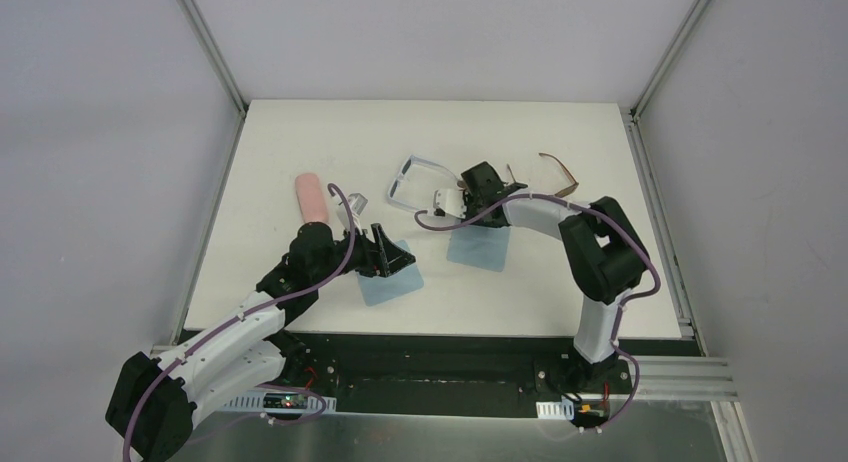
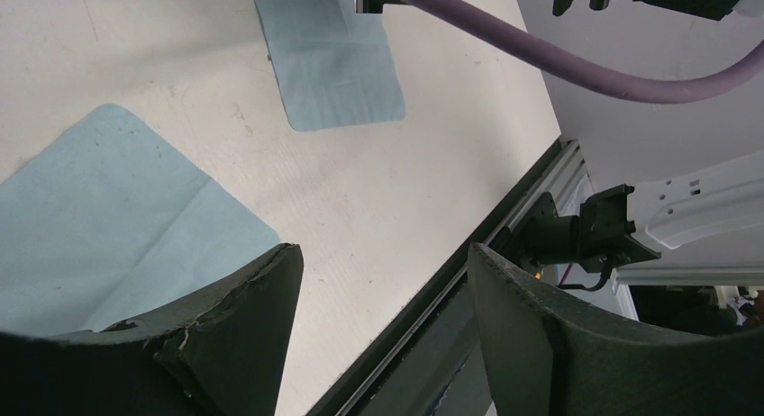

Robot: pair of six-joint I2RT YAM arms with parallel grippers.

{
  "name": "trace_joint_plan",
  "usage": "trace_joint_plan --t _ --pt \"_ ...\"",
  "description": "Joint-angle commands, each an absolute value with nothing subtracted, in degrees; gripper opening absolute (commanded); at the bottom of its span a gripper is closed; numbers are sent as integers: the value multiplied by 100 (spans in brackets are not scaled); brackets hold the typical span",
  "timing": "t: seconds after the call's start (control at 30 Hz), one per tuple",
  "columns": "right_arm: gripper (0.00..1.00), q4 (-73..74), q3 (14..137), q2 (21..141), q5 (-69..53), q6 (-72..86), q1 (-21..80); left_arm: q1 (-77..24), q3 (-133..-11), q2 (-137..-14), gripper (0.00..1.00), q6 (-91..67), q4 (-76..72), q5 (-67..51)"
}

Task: Organize the sunglasses
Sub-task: Place the sunglasses case at the center of the board.

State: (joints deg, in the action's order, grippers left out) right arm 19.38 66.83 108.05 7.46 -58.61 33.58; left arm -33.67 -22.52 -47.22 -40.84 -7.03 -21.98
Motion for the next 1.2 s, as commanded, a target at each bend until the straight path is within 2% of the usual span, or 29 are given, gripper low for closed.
trace_joint_plan --t 0.0,0.03,0.13,0.37,1.03,1.17 --pt "6 2299 6581 10560 625 -5888 3464 -3357 -2184 -4709 69 -4052 -1011 -2155" --pt "12 2254 6587 10578 673 -5855 3463 -3355 -2180 -4715 68 -4046 -1011 -2152" --pt "19 2194 6653 10621 720 -5800 3455 -3357 -2180 -4745 69 -4042 -1012 -2111" --pt "26 2246 6939 10481 696 -5739 3446 -3357 -2222 -4810 68 -4029 -1024 -2073" --pt "29 2440 7114 9619 577 -5548 3255 -3357 -2671 -5517 68 -3737 -1023 -2200" --pt "30 2452 7091 9153 348 -5320 3057 -3357 -3099 -5782 68 -3369 -629 -2199"
